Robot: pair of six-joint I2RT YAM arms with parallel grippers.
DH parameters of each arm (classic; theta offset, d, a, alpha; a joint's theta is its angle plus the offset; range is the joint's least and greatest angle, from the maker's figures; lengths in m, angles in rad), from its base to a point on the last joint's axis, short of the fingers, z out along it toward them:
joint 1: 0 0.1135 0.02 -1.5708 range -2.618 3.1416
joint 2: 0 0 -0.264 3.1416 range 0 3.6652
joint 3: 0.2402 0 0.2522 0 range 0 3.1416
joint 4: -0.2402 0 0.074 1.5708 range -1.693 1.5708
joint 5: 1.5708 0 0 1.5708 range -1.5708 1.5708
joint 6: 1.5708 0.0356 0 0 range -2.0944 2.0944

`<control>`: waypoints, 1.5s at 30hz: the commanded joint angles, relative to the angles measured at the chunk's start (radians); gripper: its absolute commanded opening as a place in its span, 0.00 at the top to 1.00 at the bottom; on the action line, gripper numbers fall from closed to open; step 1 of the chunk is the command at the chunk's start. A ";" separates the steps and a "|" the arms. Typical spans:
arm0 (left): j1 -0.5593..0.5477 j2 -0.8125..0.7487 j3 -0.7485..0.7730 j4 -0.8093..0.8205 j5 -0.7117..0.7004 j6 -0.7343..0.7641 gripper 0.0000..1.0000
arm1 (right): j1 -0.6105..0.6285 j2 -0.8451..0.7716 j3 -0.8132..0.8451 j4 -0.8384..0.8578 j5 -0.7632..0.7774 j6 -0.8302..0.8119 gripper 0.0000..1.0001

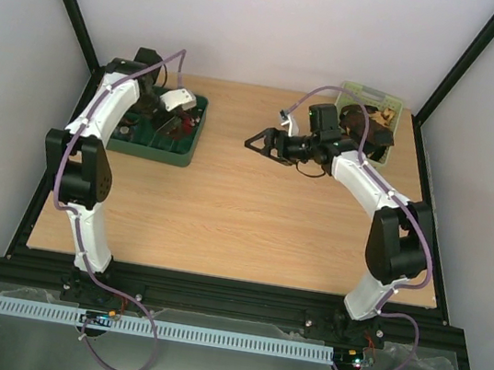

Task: Roll the ties
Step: Place the tie in the storage box.

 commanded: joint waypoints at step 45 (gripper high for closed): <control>-0.173 0.341 0.188 -0.009 -0.497 0.610 0.78 | -0.110 -0.096 -0.078 -0.049 -0.001 -0.022 0.01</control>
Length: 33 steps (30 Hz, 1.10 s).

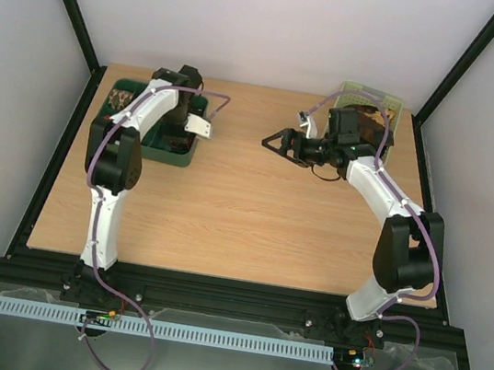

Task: Roll the ties
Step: Place the tie in the storage box.

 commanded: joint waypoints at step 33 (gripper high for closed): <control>0.025 0.024 0.012 -0.014 0.044 0.013 0.24 | -0.018 0.000 -0.012 0.001 -0.029 0.033 0.01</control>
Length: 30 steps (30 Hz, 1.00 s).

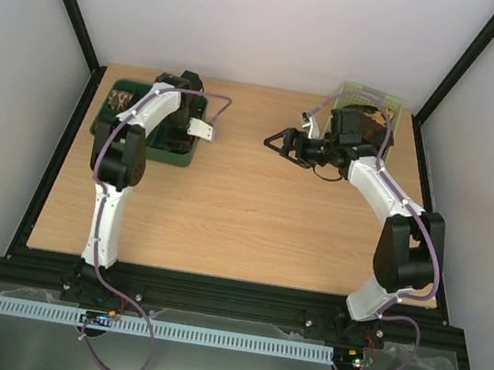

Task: Roll the ties
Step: Place the tie in the storage box.

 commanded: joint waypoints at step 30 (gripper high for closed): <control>0.018 -0.360 0.082 0.061 0.125 -0.248 0.01 | -0.067 -0.059 0.123 -0.139 0.154 -0.231 0.01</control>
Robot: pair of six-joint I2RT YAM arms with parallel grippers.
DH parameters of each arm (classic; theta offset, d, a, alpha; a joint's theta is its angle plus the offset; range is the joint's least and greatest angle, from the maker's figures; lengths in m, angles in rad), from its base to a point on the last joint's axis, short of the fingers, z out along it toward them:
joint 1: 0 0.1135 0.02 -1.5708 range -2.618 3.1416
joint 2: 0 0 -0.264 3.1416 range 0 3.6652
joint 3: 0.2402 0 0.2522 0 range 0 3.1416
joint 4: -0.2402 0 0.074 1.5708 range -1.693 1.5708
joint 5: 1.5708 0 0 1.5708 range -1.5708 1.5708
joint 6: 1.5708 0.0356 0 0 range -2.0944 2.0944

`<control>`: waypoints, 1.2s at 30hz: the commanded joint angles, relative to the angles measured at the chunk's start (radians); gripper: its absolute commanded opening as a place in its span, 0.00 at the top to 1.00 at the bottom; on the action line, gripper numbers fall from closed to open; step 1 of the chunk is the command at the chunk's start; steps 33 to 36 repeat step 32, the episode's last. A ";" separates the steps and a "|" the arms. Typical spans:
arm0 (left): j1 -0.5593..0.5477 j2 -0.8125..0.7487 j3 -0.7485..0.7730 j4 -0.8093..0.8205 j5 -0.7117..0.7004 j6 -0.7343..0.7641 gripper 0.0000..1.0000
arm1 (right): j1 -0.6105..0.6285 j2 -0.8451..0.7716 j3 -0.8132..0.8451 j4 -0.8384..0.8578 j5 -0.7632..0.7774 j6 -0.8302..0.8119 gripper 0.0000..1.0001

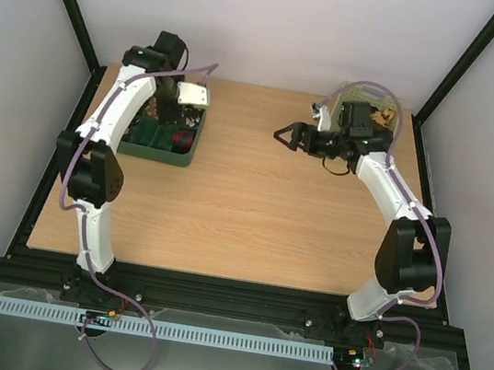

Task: Roll the ties
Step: Place the tie in the storage box, then reset both arms

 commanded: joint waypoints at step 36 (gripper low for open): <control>-0.024 -0.448 -0.900 0.709 0.237 -1.279 0.01 | -0.359 -0.486 -0.551 -0.145 0.315 -0.183 0.02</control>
